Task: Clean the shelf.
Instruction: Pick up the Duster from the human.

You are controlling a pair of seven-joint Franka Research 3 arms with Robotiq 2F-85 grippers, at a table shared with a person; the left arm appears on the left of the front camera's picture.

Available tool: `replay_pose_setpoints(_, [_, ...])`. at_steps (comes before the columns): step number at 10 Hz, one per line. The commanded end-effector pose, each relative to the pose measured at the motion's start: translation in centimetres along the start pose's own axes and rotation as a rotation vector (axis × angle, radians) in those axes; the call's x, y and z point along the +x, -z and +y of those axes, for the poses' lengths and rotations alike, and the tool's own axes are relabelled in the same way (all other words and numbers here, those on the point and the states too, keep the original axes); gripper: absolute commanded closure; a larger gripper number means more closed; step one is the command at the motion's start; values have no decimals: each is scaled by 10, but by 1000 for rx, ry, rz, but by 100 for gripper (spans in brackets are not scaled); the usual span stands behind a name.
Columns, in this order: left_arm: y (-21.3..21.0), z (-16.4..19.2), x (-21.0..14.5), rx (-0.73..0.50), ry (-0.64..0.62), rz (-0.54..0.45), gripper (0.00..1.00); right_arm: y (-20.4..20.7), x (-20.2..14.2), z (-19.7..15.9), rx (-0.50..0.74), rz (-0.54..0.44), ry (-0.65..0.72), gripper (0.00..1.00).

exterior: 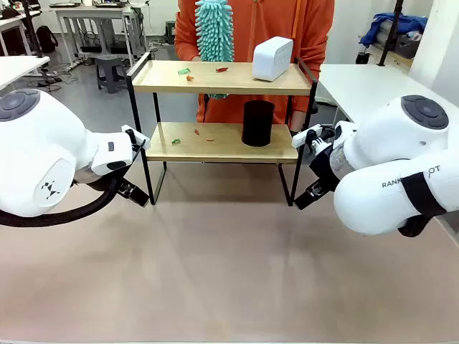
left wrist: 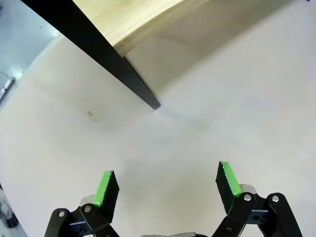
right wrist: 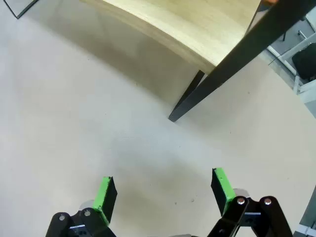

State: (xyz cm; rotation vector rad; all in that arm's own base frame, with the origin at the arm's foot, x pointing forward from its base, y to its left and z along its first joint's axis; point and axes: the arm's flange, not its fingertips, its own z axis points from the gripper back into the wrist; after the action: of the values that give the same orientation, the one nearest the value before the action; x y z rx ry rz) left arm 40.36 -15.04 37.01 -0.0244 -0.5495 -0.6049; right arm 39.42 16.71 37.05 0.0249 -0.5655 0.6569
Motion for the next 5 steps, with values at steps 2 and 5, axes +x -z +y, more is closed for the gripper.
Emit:
replay_pose_setpoints(2, [0,0,0,0,0,0,0,0,0,0,0,0,0,0])
replay_pose_setpoints(5, [0,0,0,0,0,0,0,0,0,0,0,0,0,0])
